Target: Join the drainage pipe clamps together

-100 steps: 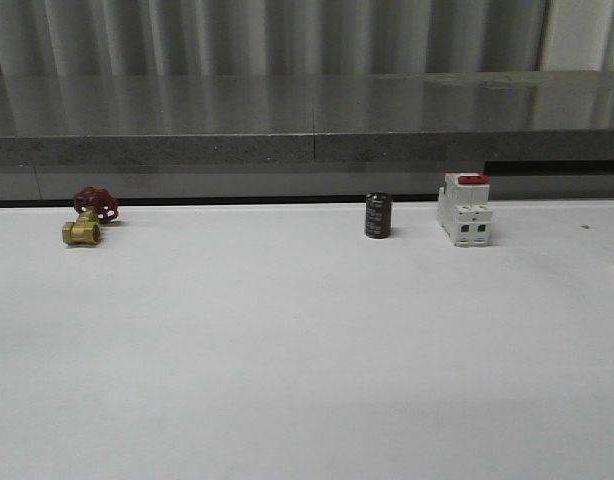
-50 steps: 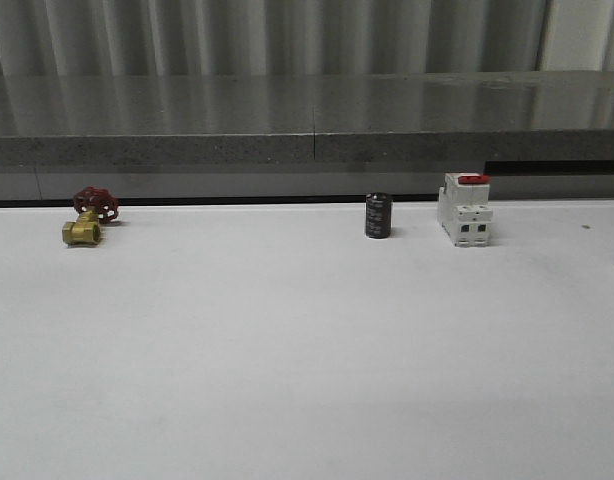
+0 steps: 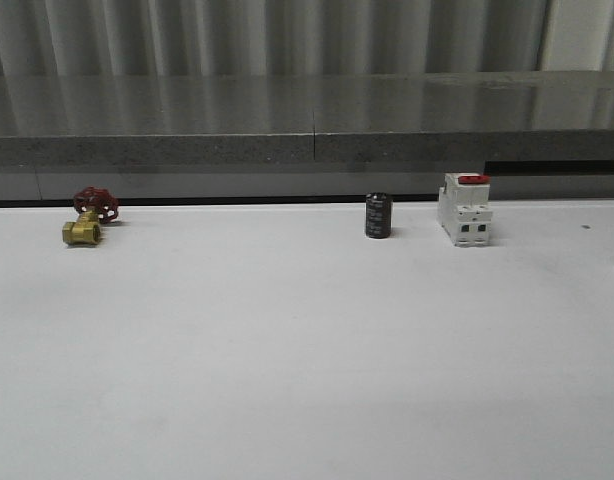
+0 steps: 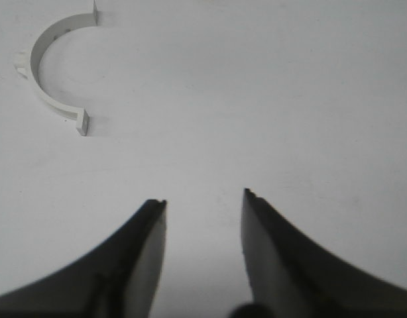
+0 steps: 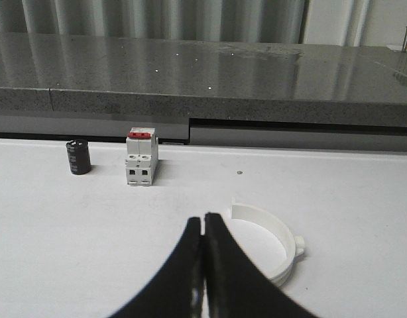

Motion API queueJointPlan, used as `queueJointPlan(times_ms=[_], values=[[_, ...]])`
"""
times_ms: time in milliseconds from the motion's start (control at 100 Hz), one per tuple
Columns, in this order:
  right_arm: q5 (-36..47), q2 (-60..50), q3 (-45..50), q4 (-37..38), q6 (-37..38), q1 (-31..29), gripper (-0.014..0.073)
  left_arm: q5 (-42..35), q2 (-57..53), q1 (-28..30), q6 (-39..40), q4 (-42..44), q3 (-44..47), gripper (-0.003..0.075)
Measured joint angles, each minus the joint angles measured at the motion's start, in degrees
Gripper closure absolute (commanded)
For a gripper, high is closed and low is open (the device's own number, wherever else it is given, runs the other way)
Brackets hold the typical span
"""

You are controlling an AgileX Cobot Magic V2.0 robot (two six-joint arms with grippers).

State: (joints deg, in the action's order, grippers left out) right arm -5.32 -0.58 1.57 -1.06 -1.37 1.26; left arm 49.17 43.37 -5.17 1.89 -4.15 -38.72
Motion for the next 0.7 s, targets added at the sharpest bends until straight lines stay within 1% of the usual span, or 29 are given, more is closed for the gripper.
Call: queueJointPlan(times_ms=[30,230,320,480,610,700], values=[[0.0,0.0,0.0,0.0,0.0,0.0,0.0661,0.0,0.0,0.0,0.0,-0.09,0.0,0.0234],[0.0,0.0,0.0,0.0,0.0,0.0,0.0661,-0.25,0.41,0.0,0.0,-1.92,0.0,0.0241],[0.0,0.0,0.0,0.0,0.0,0.0,0.0661,-0.67,2.41,0.0,0.0,-1.9,-0.88,0.0241],[0.0,0.0,0.0,0.0,0.0,0.0,0.0661,-1.14,10.41,0.0,-0.51,-1.26,-5.49,0.0241],[0.0,0.0,0.0,0.0,0.0,0.0,0.0661,-1.64,19.61,0.11,-0.81,1.91,-10.75,0.0241],[0.0,0.0,0.0,0.0,0.0,0.0,0.0661,-1.64,25.7,1.58,-0.93,2.77,-14.97,0.0241]])
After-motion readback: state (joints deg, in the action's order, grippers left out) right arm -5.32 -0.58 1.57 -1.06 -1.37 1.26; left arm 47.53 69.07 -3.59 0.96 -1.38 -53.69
